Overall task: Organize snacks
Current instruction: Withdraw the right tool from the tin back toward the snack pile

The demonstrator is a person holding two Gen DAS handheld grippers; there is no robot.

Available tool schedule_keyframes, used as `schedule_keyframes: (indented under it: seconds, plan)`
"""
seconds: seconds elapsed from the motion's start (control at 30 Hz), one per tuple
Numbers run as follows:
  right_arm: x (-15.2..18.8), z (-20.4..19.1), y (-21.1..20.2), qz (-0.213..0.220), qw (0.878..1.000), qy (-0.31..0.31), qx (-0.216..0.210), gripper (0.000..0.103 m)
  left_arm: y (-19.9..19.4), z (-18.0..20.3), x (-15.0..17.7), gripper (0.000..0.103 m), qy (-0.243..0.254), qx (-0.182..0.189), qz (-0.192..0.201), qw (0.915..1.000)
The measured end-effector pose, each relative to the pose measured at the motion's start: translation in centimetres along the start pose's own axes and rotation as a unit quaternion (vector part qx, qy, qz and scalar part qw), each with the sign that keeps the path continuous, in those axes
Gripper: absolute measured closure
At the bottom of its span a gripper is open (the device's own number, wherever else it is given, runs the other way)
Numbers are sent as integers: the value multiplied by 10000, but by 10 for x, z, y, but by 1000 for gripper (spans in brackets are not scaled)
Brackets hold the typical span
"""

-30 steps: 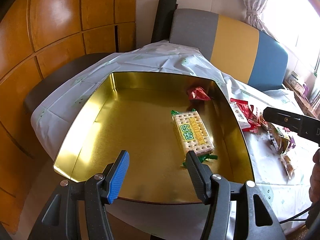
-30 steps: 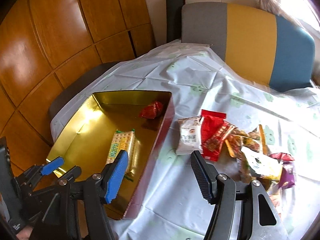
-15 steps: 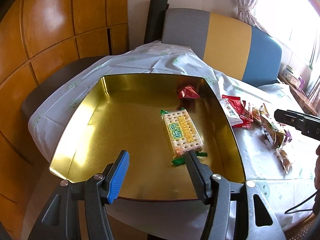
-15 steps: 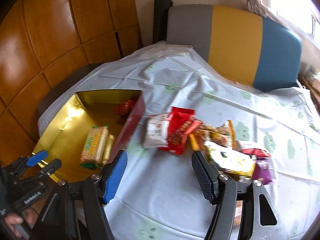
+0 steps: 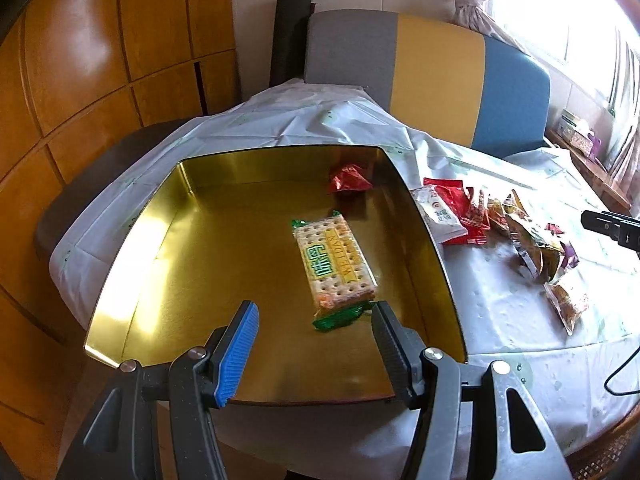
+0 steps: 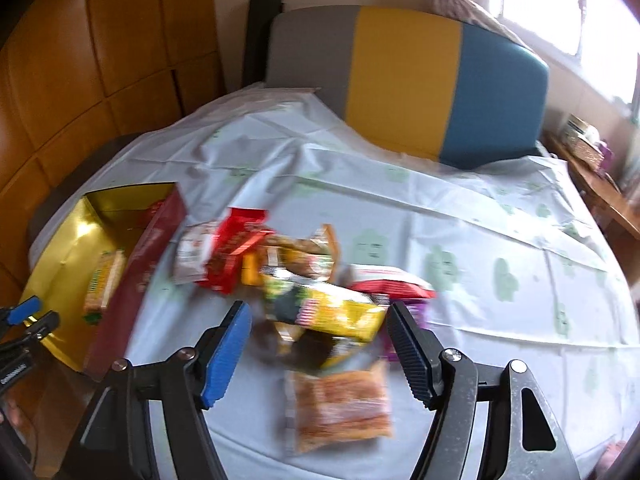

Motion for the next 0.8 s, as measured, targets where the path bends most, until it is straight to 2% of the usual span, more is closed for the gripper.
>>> schedule_keyframes:
  seconds: [0.2,0.27,0.47,0.67,0.8]
  plan:
    - [4,41,14,-138,9991,209,330,27,5,12,-1,43,128,43,-81,9999]
    - [6,54,21,-213,9985,301,413,22,7,17,-1,43,212,84,-136,9996]
    - [20,90,48,-721,9906,1046,509,21,10,32,-5,43,464,244,-192,9984]
    - [19,95,45,-701,9888,1277,311,19,10,50,-18,43,695,465,-202,9963]
    - [17,90,40,-616,9904,1220,228,19,15,67,-35,46,911,781,-292,9923]
Point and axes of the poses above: each gripper's, at about its wrist camera, not at the fingertips, and y roughly the way its jaws point, z to its right, x to its underside, the point moved 1 cm from there along y, roughly the way its jaws point, and after that the axes turned 12 degrees about x, right-handed, at the moved point
